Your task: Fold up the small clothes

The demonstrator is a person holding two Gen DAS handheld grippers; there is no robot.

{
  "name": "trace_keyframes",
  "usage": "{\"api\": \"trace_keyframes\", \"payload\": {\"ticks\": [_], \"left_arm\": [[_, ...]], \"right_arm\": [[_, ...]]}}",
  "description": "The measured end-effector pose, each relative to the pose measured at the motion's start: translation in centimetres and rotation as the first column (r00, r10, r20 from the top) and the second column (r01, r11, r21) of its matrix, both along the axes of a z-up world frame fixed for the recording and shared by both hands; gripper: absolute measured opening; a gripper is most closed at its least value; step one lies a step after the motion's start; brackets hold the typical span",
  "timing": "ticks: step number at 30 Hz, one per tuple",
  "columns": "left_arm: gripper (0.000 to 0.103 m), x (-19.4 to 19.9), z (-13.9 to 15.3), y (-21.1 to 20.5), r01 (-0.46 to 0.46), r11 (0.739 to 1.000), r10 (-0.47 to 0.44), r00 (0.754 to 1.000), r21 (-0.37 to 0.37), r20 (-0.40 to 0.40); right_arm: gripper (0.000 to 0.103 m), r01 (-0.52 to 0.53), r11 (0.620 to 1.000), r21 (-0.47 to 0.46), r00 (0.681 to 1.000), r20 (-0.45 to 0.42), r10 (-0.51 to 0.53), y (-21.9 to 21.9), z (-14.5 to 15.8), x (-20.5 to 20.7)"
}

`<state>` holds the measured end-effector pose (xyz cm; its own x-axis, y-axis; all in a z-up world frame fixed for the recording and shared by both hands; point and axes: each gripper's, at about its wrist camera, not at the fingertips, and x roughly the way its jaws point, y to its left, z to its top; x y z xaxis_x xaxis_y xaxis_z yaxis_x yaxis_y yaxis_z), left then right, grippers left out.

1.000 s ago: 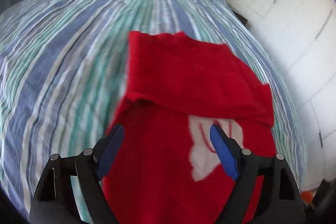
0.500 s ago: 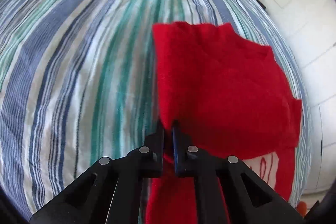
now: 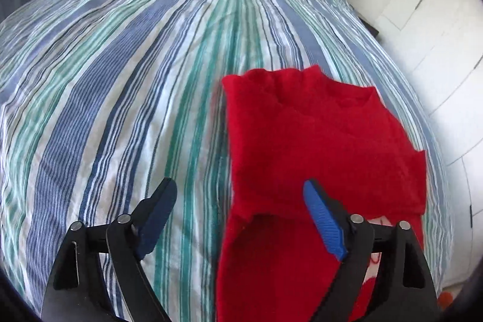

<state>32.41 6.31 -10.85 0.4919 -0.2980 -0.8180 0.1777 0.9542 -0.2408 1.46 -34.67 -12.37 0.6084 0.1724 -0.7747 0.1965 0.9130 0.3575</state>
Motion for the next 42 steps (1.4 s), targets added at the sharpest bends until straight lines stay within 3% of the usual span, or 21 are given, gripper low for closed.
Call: {"api": "trace_keyframes", "payload": {"ticks": [2,4,11,15,19,29,42], "left_arm": [[0.092,-0.2,-1.5,-0.6,0.011,0.994,-0.007,0.999,0.105,-0.043],[0.084,-0.8,-3.3,0.4,-0.025,0.976,0.045,0.995,0.215,-0.088],[0.090,-9.7,-1.5,8.3,-0.179,0.984,0.179,0.984,0.021,-0.023],[0.092,-17.0,-1.9,10.6,-0.241,0.969,0.240,0.971,-0.051,-0.021],[0.092,-21.0,-3.2,11.6,-0.313,0.946,0.311,0.950,-0.086,-0.030],[0.092,-21.2,-3.2,9.6,-0.266,0.964,0.266,0.964,-0.005,0.005],[0.095,-20.7,-4.4,9.6,-0.266,0.964,0.266,0.964,0.028,-0.003]], "right_arm": [[0.071,-0.003,1.000,-0.015,1.000,0.004,0.003,0.3,0.2,0.0],[0.071,0.000,1.000,-0.025,1.000,0.017,0.001,0.4,0.6,-0.2],[0.071,0.028,0.998,-0.050,0.999,0.045,-0.026,0.0,1.6,-0.8],[0.071,0.037,0.998,-0.059,0.998,0.049,-0.034,0.1,1.6,-0.7],[0.071,0.033,0.996,-0.087,0.998,0.061,-0.028,0.5,1.9,-1.1],[0.071,0.084,0.993,-0.078,0.995,0.053,-0.080,-0.7,1.6,-1.8],[0.072,0.111,0.993,-0.046,0.994,0.022,-0.110,-1.6,0.8,-1.8]]}}
